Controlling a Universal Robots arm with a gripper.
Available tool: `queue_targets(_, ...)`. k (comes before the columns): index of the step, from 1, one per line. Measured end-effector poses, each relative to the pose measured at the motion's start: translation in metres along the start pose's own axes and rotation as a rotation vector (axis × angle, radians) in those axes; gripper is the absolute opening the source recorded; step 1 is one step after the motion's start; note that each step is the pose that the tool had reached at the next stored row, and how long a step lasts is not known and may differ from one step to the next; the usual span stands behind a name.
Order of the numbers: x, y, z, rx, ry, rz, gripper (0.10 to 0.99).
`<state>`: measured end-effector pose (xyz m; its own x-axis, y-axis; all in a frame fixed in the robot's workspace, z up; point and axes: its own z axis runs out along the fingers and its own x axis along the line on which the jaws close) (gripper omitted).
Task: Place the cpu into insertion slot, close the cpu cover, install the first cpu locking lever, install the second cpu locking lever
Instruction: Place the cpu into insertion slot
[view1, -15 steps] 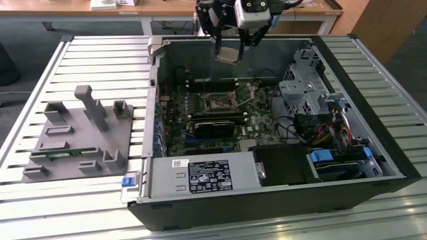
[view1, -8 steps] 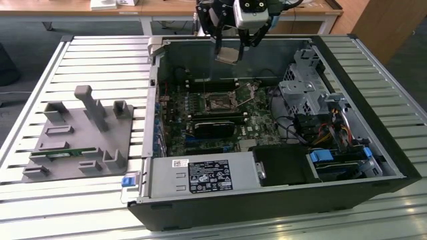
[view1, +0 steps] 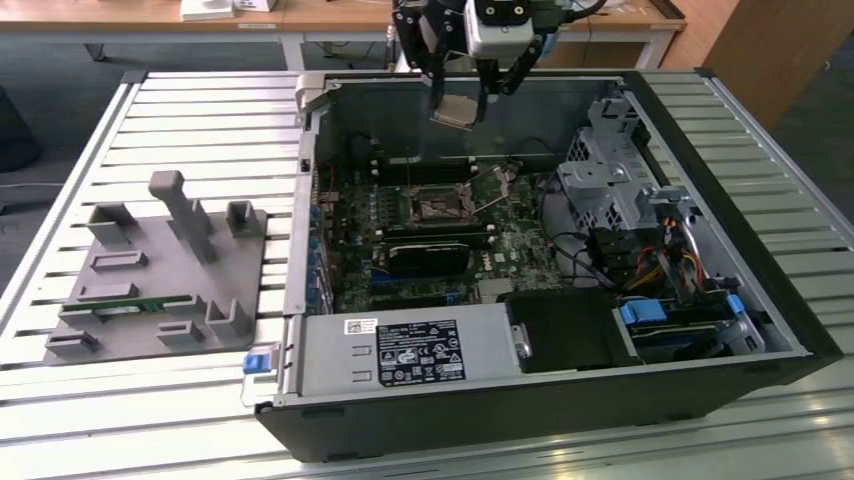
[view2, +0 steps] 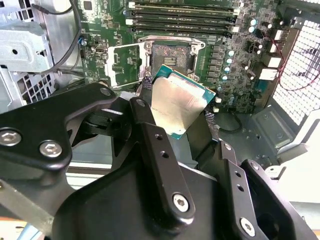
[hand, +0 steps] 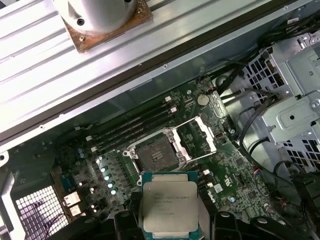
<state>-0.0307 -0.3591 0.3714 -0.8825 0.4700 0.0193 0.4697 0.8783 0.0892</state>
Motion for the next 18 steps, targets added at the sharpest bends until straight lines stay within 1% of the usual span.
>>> queue_targets(4,0.0006,-0.0004,0.0002,-0.001,-0.0027,0.03,0.529)
queue_targets(9,0.0011,-0.0006,0.0007,-0.002,-0.0075,0.084,0.529)
queue_targets(18,0.0011,-0.0007,0.0013,-0.004,-0.0213,0.234,0.529)
